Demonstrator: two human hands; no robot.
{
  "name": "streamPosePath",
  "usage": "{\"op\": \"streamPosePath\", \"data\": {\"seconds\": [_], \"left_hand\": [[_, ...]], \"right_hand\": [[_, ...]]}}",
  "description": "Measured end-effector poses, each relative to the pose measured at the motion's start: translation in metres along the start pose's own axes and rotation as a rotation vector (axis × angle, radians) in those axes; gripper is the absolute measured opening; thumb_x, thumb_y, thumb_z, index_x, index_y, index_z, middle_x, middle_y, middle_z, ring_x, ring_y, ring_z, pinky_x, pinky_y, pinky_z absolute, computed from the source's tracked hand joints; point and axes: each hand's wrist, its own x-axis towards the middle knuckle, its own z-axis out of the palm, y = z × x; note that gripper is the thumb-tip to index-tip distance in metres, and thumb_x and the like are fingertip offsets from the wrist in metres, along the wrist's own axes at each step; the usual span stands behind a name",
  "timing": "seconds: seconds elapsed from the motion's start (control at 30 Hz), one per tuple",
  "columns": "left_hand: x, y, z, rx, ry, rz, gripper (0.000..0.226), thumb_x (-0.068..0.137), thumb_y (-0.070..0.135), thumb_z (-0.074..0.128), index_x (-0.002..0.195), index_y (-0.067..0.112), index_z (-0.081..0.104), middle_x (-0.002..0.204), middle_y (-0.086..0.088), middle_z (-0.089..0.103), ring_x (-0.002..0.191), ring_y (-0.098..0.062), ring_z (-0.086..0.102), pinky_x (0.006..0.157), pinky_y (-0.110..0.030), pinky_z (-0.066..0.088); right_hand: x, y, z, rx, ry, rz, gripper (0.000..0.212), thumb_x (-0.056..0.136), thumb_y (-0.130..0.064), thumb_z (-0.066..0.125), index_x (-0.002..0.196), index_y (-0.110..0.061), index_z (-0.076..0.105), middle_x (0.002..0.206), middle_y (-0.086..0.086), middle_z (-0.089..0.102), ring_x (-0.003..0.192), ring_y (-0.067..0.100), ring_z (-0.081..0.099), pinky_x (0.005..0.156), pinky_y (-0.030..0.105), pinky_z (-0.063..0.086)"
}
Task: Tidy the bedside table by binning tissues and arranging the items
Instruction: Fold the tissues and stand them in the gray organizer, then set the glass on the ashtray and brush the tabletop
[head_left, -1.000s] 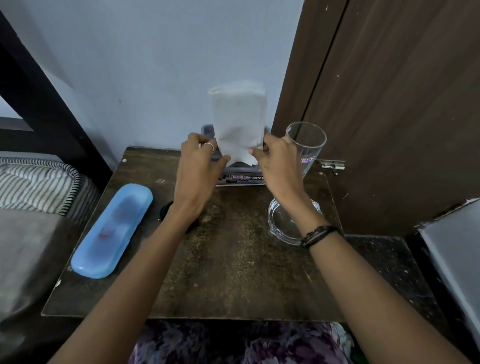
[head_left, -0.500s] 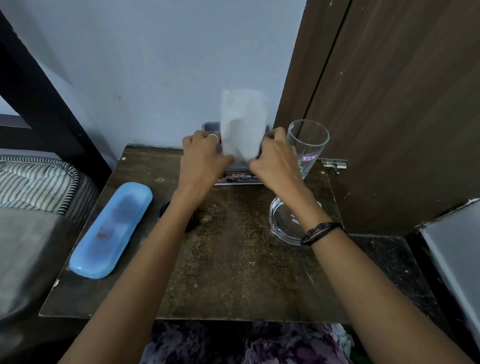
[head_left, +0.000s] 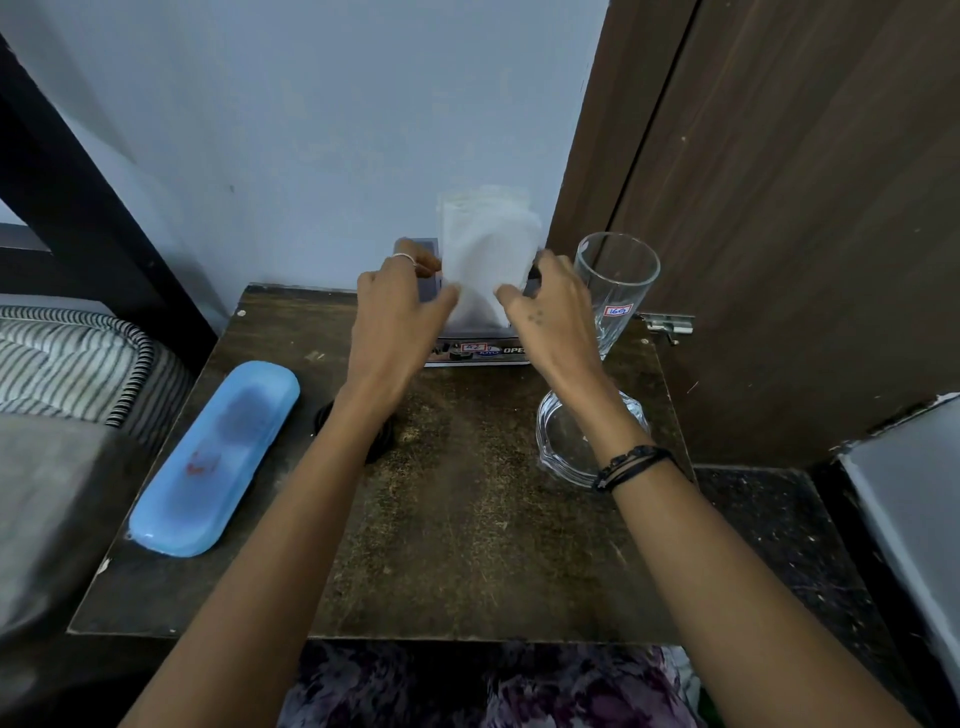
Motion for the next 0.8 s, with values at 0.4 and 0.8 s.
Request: {"op": "streamPosePath", "data": {"seconds": [0.4,0.8], "left_hand": [[-0.024,0.020,0.008,0.172,0.195,0.057,0.035,0.083,0.009,0.056,0.118,0.008,0.051,0.127,-0.015,0.047,0.113,-0.031,0.046,0.087,-0.042,0.046],[-0.051,0.070,0.091,-0.303,-0.187,0.142,0.061,0.089,0.003,0.052,0.143,0.019,0.028,0.140,-0.002,0.046,0.127,-0.013,0.047,0.104,-0.036,0.045]], "right_hand": [[-0.008,0.000,-0.008,0.015,0.012,-0.017,0.029,0.085,-0.016,0.064,0.113,-0.006,0.060,0.104,0.005,0.051,0.088,0.011,0.052,0.059,0.010,0.035],[-0.052,0.046,-0.046,0.239,0.417,0.163,0.051,0.080,-0.016,0.071,0.125,-0.013,0.048,0.116,-0.006,0.044,0.104,0.007,0.050,0.084,0.018,0.045]]}}
